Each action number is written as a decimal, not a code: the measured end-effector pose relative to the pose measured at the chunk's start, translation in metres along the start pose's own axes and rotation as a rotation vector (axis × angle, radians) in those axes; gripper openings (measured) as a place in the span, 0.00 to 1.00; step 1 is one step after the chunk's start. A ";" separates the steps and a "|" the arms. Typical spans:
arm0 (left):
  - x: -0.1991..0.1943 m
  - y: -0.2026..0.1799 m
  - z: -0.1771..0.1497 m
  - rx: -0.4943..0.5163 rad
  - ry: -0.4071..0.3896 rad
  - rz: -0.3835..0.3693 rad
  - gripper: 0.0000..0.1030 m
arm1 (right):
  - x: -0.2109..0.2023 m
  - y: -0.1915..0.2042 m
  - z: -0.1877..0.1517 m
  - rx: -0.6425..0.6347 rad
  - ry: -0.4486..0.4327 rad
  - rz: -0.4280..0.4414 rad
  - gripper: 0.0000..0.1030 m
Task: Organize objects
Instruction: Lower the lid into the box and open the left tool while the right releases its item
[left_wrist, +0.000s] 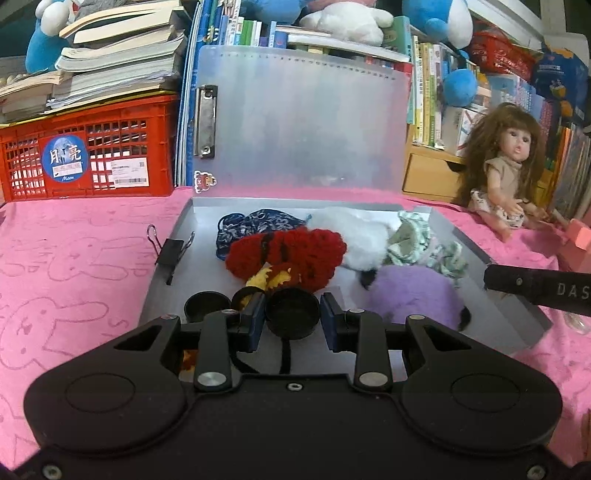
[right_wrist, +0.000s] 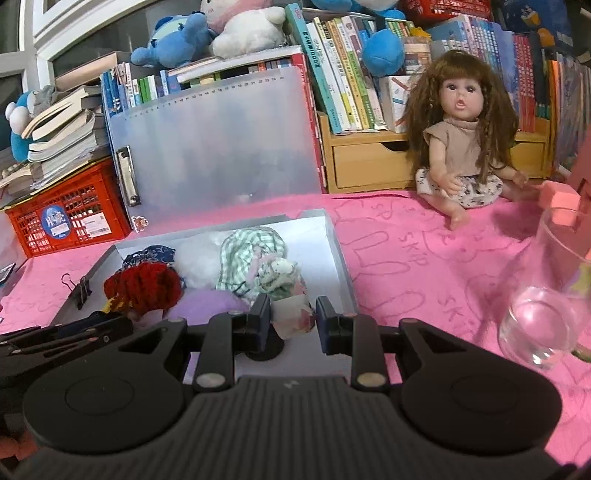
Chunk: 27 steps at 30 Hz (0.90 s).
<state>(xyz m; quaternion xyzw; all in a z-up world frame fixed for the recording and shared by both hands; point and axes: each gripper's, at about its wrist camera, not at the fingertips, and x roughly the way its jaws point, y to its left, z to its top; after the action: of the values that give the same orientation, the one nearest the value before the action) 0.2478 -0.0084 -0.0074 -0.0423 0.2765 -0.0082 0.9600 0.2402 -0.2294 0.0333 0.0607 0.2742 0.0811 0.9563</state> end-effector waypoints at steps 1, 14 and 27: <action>0.001 0.001 0.000 0.001 0.000 0.002 0.30 | 0.002 -0.001 0.000 0.004 0.002 0.010 0.31; 0.008 0.004 0.002 -0.015 0.014 0.002 0.30 | 0.016 -0.008 -0.005 0.064 0.053 0.022 0.31; 0.014 0.006 0.000 -0.029 0.044 0.009 0.31 | 0.019 -0.006 -0.011 0.050 0.062 0.024 0.33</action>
<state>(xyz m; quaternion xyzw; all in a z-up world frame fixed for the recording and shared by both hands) 0.2592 -0.0034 -0.0151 -0.0550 0.2978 -0.0008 0.9531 0.2510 -0.2305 0.0135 0.0856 0.3049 0.0876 0.9445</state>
